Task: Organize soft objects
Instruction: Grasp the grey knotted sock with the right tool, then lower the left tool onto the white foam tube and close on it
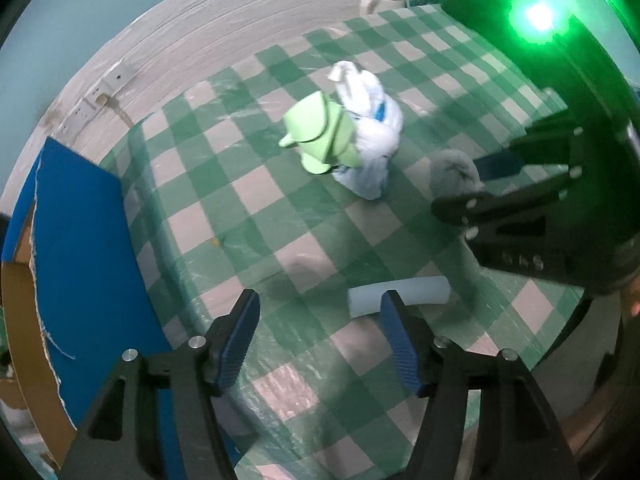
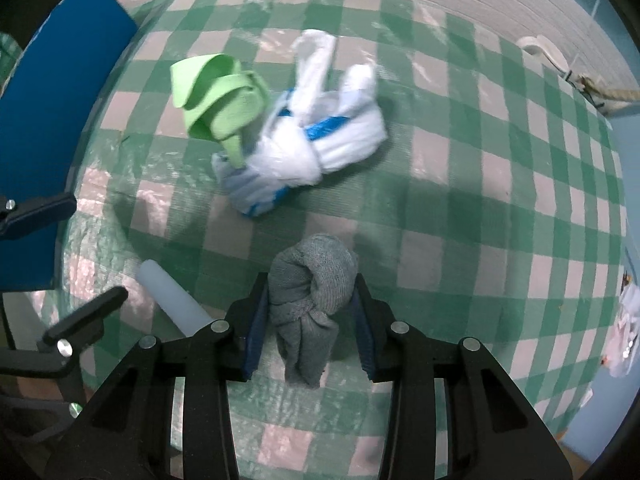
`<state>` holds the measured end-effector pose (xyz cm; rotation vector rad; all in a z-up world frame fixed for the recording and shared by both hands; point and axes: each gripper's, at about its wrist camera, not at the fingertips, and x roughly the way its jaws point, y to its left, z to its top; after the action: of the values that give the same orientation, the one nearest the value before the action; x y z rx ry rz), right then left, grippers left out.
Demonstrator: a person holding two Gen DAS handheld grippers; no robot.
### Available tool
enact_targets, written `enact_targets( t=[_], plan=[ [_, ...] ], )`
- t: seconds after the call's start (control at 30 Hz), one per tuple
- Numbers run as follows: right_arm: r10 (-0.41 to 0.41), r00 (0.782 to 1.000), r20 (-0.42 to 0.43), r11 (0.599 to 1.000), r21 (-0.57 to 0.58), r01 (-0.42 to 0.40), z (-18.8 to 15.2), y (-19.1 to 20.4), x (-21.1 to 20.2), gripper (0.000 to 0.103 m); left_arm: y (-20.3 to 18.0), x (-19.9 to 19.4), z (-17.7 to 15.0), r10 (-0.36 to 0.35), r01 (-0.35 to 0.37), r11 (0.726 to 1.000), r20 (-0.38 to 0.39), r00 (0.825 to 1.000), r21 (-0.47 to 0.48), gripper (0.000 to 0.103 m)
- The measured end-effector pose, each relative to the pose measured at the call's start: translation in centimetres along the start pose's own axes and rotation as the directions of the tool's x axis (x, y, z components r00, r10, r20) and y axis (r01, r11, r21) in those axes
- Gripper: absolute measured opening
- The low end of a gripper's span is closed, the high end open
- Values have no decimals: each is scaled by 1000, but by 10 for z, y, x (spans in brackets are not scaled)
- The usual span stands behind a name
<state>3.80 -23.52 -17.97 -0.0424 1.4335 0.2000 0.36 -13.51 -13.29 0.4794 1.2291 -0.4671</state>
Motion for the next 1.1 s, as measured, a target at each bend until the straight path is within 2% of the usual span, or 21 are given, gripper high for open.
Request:
enact_targets(
  t=[0.2, 0.33, 0.8, 0.97, 1.1],
  plan=[
    [8, 1000, 1, 1000, 27, -8, -7, -9, 1, 37, -15, 3, -3, -44, 45, 998, -10, 999, 42, 66],
    [16, 1000, -1, 1000, 27, -16, -12, -13, -2, 37, -23, 11, -4, -47, 49, 996, -33, 998, 73, 66],
    [22, 1000, 2, 997, 69, -22, -25, -34, -1, 37, -38, 22, 5, -79, 83, 992, -51, 996, 90, 66],
    [14, 1000, -4, 998, 65, -14, -24, -44, -5, 37, -40, 26, 6, -132, 137, 989, -77, 988, 59, 68],
    [18, 1000, -2, 998, 66, -18, -23, -44, -5, 37, -42, 32, 8, -115, 121, 991, -88, 990, 66, 68]
  ],
)
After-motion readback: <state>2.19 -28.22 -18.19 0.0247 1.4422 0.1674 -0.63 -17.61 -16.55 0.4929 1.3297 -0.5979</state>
